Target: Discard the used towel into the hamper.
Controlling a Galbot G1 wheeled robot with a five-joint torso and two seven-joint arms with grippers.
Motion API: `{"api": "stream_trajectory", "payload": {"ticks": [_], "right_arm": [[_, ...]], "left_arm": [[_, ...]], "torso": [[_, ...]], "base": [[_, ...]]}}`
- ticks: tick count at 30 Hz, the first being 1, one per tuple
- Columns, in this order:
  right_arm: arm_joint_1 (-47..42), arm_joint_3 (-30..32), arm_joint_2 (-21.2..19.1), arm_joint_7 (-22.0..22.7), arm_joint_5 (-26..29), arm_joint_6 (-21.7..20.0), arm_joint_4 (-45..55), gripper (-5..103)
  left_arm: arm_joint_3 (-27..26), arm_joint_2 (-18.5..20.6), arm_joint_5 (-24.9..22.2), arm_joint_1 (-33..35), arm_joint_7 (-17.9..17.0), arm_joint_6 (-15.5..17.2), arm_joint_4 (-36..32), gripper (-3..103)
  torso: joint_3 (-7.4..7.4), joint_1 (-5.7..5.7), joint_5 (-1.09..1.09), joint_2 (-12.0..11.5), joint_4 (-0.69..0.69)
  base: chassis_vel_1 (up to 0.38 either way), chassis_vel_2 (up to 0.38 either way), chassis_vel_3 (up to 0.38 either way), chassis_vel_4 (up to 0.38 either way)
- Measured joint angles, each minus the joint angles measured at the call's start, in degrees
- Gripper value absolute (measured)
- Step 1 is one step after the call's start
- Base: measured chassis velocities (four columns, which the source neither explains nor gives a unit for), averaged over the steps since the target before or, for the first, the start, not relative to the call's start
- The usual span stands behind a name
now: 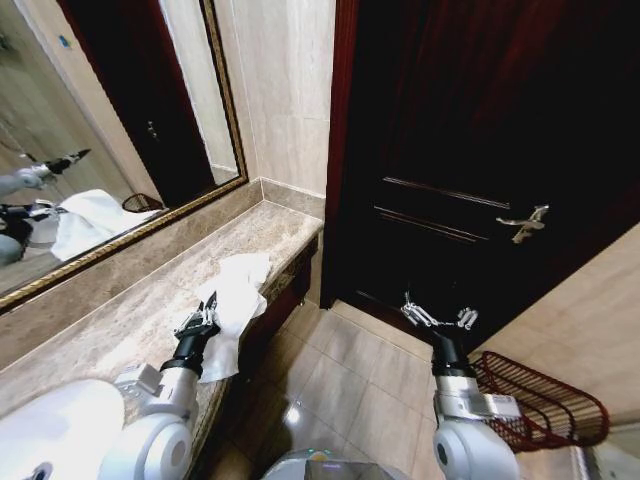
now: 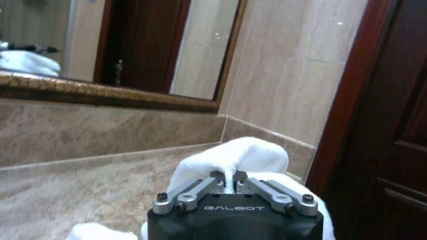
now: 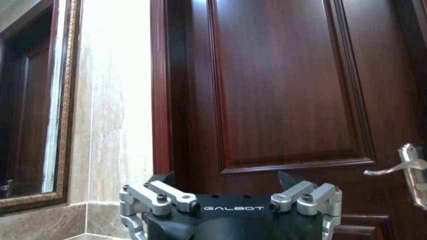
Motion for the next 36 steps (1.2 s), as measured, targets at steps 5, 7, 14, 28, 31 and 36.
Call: {"api": "stream_trajectory", "payload": {"ticks": [5, 7, 14, 28, 31, 36], "right_arm": [[0.2, 0.3, -0.5, 0.0, 0.5, 0.0, -0.1, 100], [0.4, 0.5, -0.6, 0.0, 0.7, 0.0, -0.2, 100], [0.8, 0.8, -0.7, 0.1, 1.1, 0.0, -0.8, 100], [1.0, 1.0, -0.6, 0.2, 1.2, 0.4, -1.5, 100], [0.9, 1.0, -0.6, 0.2, 1.3, 0.5, -1.6, 100], [1.1, 1.1, -0.5, 0.4, 1.2, 0.5, -1.6, 100]], "left_arm": [[-0.6, 1.6, 0.4, -0.5, 0.6, -0.4, 0.0, 4], [-0.7, 2.4, 0.5, -0.6, 0.9, -0.8, 0.0, 4], [-0.8, 3.0, 0.7, -1.1, 1.4, -1.0, 0.0, 4], [-0.6, 2.7, 0.8, -1.5, 1.9, -1.4, 0.0, 4], [-0.5, 2.6, 0.8, -1.6, 1.9, -1.5, 0.0, 4], [-0.6, 2.6, 0.7, -1.9, 2.1, -1.6, 0.0, 4]], "torso": [[0.0, 0.0, 0.0, 0.0, 0.0], [0.0, 0.0, -0.01, 0.0, 0.0], [0.0, 0.0, 0.0, 0.0, 0.0], [0.0, 0.0, 0.0, 0.0, -0.01], [0.0, 0.0, 0.0, 0.0, 0.0], [0.0, 0.0, -0.01, 0.0, 0.0]], "base": [[0.0, 0.0, 0.0, 0.0], [-0.021, -0.024, -0.031, -0.023], [-0.062, -0.056, -0.063, -0.068], [-0.106, -0.105, -0.112, -0.108], [-0.126, -0.106, -0.148, -0.131], [-0.12, -0.114, -0.113, -0.115]]}}
